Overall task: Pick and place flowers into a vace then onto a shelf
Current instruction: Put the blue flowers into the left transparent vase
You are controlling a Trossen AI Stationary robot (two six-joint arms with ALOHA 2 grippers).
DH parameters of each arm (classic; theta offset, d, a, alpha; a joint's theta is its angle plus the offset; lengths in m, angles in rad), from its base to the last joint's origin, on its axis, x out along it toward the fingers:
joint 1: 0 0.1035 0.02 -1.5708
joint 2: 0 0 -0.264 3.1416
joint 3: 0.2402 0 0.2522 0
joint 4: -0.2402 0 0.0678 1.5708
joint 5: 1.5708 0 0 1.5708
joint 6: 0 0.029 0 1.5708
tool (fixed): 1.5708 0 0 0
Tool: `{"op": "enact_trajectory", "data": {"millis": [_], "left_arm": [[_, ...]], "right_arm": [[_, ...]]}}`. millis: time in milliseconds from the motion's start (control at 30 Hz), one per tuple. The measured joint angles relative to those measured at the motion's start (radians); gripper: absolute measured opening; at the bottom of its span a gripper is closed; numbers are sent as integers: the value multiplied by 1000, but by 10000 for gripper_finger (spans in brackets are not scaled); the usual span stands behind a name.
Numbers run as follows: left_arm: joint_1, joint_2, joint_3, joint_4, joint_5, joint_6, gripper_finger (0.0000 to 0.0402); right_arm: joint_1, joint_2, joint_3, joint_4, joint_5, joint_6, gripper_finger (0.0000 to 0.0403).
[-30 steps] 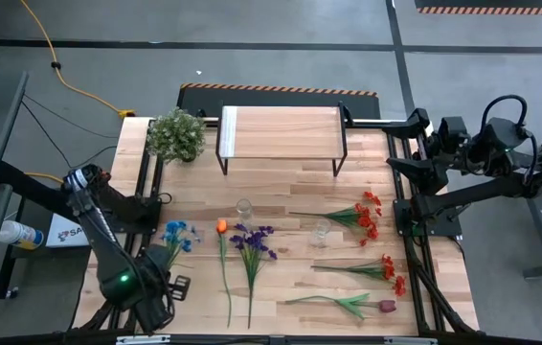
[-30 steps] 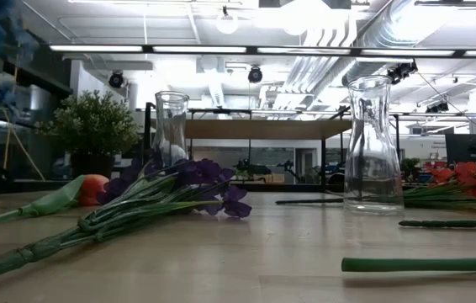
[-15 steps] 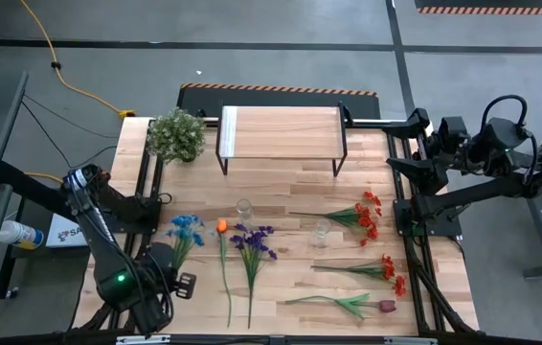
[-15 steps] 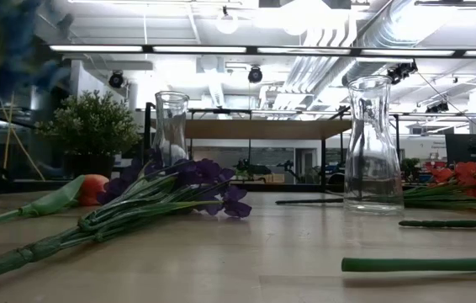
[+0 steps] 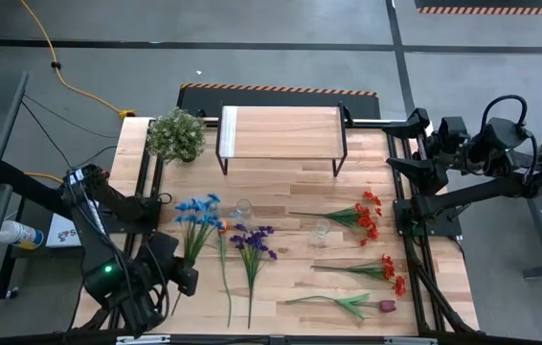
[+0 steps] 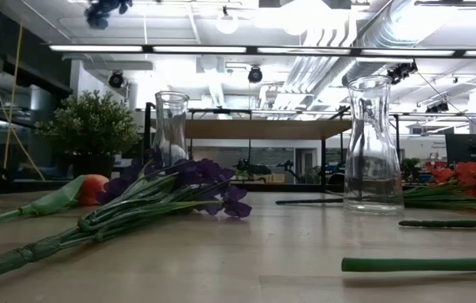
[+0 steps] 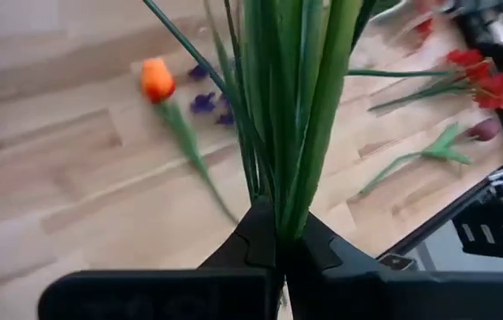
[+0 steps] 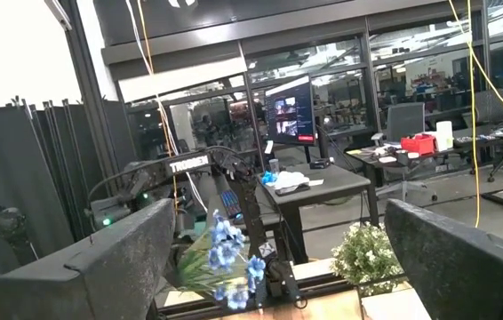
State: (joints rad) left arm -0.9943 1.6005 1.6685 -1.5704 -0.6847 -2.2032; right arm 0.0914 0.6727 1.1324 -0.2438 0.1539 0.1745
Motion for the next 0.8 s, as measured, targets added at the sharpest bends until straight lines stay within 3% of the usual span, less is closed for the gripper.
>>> {"op": "enact_trajectory", "data": {"millis": [500, 800], "left_arm": [[0, 0, -12, -1, -516, 213, 38], [9, 0, -19, -1, -707, 337, 38]], "right_arm": [[0, 0, 0, -7, 0, 0, 394], [0, 0, 0, -9, 0, 0, 394]]}}
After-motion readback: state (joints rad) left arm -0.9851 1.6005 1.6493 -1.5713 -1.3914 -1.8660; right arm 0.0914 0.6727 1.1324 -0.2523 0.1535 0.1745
